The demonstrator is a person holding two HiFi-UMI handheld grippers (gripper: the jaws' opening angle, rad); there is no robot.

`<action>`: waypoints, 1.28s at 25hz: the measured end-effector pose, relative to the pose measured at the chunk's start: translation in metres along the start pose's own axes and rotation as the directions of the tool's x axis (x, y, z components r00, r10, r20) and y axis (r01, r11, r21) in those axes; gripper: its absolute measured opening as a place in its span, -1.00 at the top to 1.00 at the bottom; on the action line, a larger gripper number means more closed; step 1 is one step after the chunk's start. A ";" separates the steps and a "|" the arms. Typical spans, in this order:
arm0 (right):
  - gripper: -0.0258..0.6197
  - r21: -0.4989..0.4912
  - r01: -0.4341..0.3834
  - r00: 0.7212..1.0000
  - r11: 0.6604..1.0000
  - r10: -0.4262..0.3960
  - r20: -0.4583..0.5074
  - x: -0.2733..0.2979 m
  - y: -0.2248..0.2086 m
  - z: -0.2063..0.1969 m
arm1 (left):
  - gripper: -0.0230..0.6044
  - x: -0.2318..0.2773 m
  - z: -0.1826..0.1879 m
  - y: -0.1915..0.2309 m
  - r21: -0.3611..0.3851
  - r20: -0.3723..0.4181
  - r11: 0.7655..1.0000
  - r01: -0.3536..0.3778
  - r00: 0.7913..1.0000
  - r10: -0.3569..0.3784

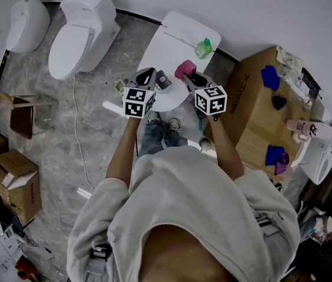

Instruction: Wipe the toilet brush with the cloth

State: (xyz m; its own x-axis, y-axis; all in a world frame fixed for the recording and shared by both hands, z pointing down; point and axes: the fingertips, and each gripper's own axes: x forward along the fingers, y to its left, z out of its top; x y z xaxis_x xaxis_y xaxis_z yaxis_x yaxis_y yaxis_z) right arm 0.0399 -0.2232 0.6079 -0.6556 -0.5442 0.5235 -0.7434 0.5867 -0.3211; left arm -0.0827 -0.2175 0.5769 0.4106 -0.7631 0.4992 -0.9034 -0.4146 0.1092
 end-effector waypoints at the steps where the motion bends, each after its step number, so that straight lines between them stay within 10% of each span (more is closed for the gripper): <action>1: 0.61 -0.010 0.004 1.000 1.000 -0.004 0.012 -0.002 0.001 0.005 | 0.87 -0.003 0.002 0.002 -0.003 0.009 1.000 -0.007 1.000 0.007; 32: 0.61 -0.178 0.071 0.962 0.982 -0.020 0.273 -0.036 0.026 0.133 | 0.87 -0.041 0.088 0.034 0.029 0.204 0.996 -0.082 0.976 0.074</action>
State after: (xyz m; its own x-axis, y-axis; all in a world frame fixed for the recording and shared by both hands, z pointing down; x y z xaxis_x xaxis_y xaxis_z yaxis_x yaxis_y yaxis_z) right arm 0.0262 -0.2683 0.4761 -0.6519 -0.6988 0.2945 -0.7525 0.6439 -0.1381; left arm -0.1190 -0.2439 0.4844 0.3589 -0.8770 0.3196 -0.9300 -0.3650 0.0429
